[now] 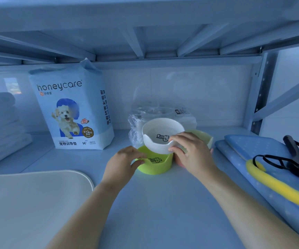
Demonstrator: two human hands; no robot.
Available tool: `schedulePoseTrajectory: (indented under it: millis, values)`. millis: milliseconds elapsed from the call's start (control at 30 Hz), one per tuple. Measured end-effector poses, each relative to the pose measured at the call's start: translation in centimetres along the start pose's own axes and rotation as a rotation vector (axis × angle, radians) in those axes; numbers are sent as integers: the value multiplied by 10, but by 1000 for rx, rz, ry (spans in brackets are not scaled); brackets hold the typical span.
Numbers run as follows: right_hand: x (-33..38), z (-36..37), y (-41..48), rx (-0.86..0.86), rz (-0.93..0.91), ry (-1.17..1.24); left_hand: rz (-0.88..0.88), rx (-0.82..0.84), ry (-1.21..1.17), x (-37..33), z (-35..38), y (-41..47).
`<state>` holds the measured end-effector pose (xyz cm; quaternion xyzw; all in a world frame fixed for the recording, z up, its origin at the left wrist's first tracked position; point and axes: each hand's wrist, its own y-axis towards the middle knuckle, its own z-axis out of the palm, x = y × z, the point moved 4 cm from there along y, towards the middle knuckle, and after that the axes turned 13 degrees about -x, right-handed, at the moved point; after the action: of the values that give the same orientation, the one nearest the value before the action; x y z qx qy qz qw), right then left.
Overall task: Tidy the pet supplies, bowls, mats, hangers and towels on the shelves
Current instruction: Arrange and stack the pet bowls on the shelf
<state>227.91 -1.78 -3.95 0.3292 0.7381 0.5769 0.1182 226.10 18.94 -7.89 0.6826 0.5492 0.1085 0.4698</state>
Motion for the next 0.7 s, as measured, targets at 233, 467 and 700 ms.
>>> schedulePoseTrajectory:
  millis: [233,467,700]
  values:
    - [16,1,4,-4,-41,-36,-6,-72,-96,9,-15,7]
    - [23,26,-3,104,-43,28,28,-145,-110,4,-20,11]
    - [16,33,-13,194,14,23,40,-14,-84,5,-6,6]
